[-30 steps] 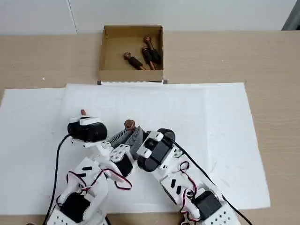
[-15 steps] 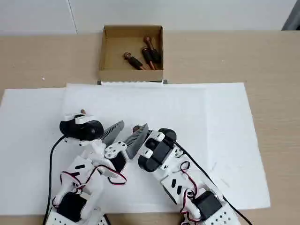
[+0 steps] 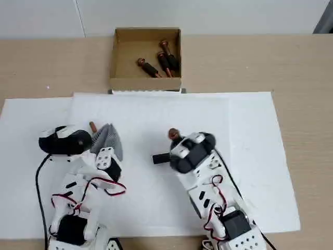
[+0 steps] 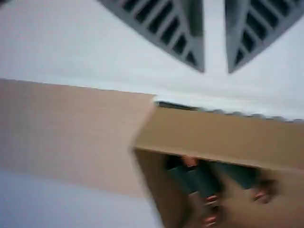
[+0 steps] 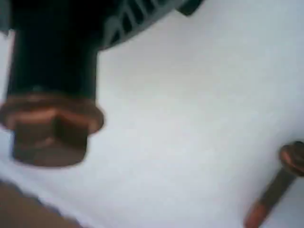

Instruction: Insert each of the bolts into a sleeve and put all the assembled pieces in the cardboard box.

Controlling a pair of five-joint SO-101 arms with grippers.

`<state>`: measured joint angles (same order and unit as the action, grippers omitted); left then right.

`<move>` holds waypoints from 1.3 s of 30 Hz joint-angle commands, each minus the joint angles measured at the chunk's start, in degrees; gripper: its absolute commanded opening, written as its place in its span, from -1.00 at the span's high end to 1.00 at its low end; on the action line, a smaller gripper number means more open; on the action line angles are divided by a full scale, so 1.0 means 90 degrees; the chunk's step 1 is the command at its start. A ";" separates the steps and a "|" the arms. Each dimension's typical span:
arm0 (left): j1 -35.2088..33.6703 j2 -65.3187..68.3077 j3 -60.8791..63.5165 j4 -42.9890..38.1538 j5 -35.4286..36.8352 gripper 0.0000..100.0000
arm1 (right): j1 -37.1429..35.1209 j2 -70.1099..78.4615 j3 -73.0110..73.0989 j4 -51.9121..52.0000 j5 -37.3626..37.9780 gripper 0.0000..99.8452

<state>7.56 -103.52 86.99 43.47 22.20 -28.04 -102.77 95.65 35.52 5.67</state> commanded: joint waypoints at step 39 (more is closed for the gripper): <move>-0.0244 -0.0068 0.1040 0.0781 -0.1172 0.99 | 0.0698 1.4364 -1.4427 0.0952 0.1748 0.99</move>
<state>5.71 -103.43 96.57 50.42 12.09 -21.89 19.60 -20.57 46.42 16.22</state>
